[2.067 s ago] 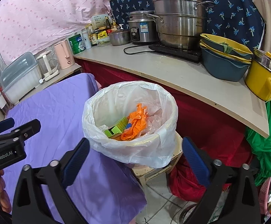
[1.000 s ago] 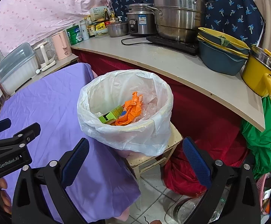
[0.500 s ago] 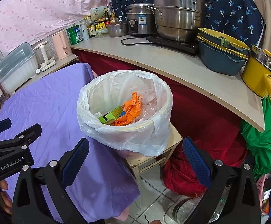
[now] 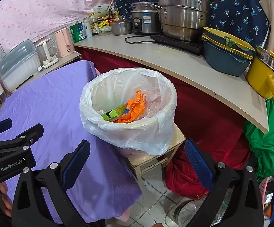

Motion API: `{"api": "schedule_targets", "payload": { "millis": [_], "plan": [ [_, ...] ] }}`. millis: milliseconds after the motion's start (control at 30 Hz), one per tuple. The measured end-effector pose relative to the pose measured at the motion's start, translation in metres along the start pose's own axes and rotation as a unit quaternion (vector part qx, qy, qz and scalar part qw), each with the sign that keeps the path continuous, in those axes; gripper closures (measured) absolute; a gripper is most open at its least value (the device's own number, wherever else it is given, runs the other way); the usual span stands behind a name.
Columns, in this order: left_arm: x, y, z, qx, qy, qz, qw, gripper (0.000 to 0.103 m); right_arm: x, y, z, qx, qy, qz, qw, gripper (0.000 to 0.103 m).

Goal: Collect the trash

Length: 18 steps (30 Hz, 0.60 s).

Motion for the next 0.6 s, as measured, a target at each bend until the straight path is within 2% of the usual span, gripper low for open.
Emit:
{"api": "schedule_targets", "payload": {
  "millis": [600],
  "plan": [
    [0.0036, -0.0045, 0.0031, -0.002, -0.002, -0.002, 1.0, 0.011, -0.0033, -0.0021, 0.0003, 0.0, 0.002, 0.002, 1.0, 0.006]
  ]
}}
Point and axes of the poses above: each gripper's, at about its wrist camera, not at the fingertips, and z roughly against the way its jaws point, x to its right, y to its top, the point moved 4 cm from there along -z, roughly the way its jaws point
